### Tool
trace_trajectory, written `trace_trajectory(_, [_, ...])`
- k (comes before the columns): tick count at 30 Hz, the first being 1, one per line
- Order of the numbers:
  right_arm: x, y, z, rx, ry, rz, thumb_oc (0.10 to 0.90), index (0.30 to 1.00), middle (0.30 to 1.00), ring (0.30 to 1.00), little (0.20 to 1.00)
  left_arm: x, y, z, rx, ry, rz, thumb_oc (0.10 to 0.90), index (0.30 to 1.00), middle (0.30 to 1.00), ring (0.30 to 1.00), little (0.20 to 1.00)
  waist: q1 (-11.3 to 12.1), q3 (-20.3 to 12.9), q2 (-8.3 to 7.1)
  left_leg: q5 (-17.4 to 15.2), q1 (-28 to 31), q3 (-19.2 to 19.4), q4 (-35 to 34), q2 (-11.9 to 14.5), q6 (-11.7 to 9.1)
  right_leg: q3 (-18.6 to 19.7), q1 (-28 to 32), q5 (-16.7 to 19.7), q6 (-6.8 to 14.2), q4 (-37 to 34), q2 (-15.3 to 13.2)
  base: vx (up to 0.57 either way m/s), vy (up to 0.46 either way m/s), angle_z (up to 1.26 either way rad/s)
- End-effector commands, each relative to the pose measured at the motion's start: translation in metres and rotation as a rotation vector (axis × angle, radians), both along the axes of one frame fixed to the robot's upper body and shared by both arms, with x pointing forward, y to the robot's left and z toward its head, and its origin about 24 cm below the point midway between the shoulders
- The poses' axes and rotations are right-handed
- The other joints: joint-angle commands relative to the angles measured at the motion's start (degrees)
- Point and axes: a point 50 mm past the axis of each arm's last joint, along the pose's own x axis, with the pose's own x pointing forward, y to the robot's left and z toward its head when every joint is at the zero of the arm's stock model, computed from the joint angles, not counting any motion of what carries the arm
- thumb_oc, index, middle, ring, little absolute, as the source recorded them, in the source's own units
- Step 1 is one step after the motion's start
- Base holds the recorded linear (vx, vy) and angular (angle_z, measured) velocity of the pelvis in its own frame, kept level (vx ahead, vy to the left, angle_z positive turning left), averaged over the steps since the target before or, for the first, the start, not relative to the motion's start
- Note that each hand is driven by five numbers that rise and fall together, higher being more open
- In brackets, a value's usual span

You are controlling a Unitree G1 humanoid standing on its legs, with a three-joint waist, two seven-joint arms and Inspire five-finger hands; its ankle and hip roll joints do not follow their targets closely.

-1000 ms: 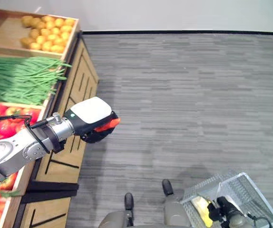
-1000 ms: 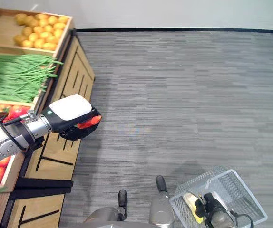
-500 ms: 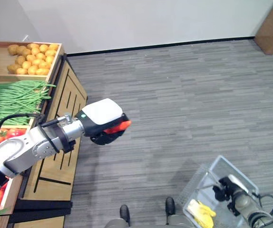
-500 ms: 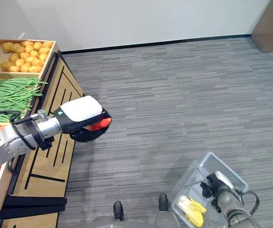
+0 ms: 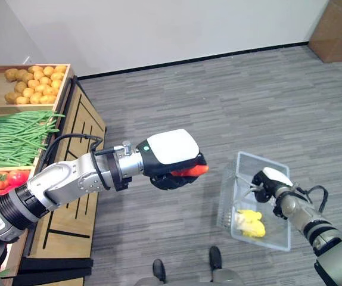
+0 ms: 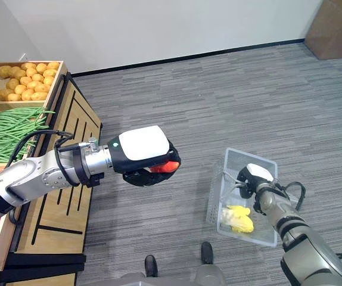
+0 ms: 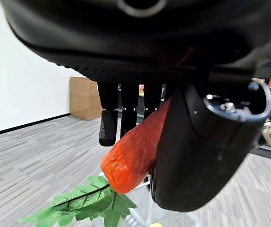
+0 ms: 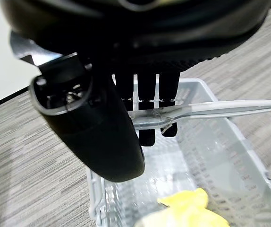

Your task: Get the vegetables into the basket

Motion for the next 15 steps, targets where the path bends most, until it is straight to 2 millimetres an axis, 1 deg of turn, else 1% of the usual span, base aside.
trace_trajectory(1, [0.052,0.023,0.066,0.000,-0.263,0.079,0.400,0.300,0.300,0.300,0.300,-0.003,-0.012,0.031,-0.110,-0.055,-0.080,0.400,0.300,0.300,0.300,0.300,0.96,-4.10,-4.00,-0.87,-1.97,0.11,0.01,0.31,-0.88,-0.37,1.18,-2.91,5.12,0.01,-4.70,0.00,0.000,0.00])
trace_trajectory(3, [0.070,0.041,0.086,0.007,-0.325,0.111,0.400,0.300,0.300,0.300,0.300,-0.005,-0.020,0.034,-0.137,-0.058,-0.110,0.400,0.300,0.300,0.300,0.300,1.19,-4.06,-4.15,-0.94,-2.12,0.12,0.01,0.25,-0.82,-0.14,0.90,-2.66,5.11,0.01,-4.78,0.00,0.017,-0.05])
trace_trajectory(4, [0.077,0.045,0.098,0.000,-0.354,0.116,0.400,0.300,0.300,0.300,0.300,-0.005,-0.023,0.036,-0.147,-0.055,-0.122,0.400,0.300,0.300,0.300,0.300,1.26,-3.91,-4.16,-0.95,-2.25,0.15,0.01,0.19,-0.79,-0.07,0.73,-2.59,5.11,0.01,-4.84,0.00,0.000,0.00])
trace_trajectory(7, [0.091,0.052,0.123,-0.021,-0.409,0.111,0.400,0.300,0.300,0.300,0.300,-0.009,-0.031,0.039,-0.160,-0.050,-0.162,0.400,0.300,0.300,0.300,0.300,1.60,-3.80,-4.23,-1.00,-2.56,-0.09,0.01,0.08,-0.71,0.08,0.46,-2.44,5.13,0.01,-4.92,0.00,0.000,0.00])
trace_trajectory(8, [0.092,0.052,0.124,-0.020,-0.412,0.111,0.400,0.300,0.300,0.300,0.300,-0.009,-0.032,0.040,-0.160,-0.052,-0.162,0.400,0.300,0.300,0.300,0.300,1.59,-3.68,-4.25,-1.00,-2.58,-0.08,0.01,0.07,-0.71,0.10,0.44,-2.43,5.13,0.01,-4.92,0.00,0.000,0.00])
trace_trajectory(11, [0.110,0.070,0.160,-0.040,-0.500,0.116,0.400,0.300,0.300,0.300,0.300,-0.014,-0.045,0.043,-0.192,-0.027,-0.219,0.400,0.300,0.300,0.300,0.300,1.91,-3.38,-4.47,-0.90,-3.28,-0.52,0.01,-0.12,-0.64,0.05,-0.05,-2.24,5.07,0.01,-5.03,-0.01,0.016,0.05])
trace_trajectory(12, [0.114,0.077,0.170,-0.036,-0.528,0.118,0.400,0.300,0.300,0.300,0.300,-0.016,-0.048,0.041,-0.200,-0.001,-0.232,0.400,0.300,0.300,0.300,0.300,2.02,-3.24,-4.60,-0.89,-3.56,-0.82,0.01,-0.19,-0.58,-0.03,-0.15,-2.19,5.07,0.01,-5.10,-0.01,0.012,0.05])
trace_trajectory(14, [0.117,0.084,0.176,-0.032,-0.536,0.125,0.400,0.300,0.300,0.300,0.300,-0.016,-0.052,0.039,-0.200,0.024,-0.239,0.400,0.300,0.300,0.300,0.300,2.10,-3.20,-4.66,-0.88,-3.68,-0.94,0.01,-0.23,-0.54,-0.01,-0.23,-2.19,5.06,0.01,-5.10,0.01,0.014,0.04])
trace_trajectory(15, [0.120,0.094,0.182,-0.032,-0.545,0.145,0.400,0.300,0.300,0.300,0.300,-0.017,-0.056,0.034,-0.203,0.058,-0.250,0.400,0.300,0.300,0.300,0.300,2.16,-3.20,-4.80,-0.93,-3.73,-0.99,0.01,-0.22,-0.46,0.02,-0.29,-2.17,5.02,0.01,-5.10,0.00,0.000,0.00])
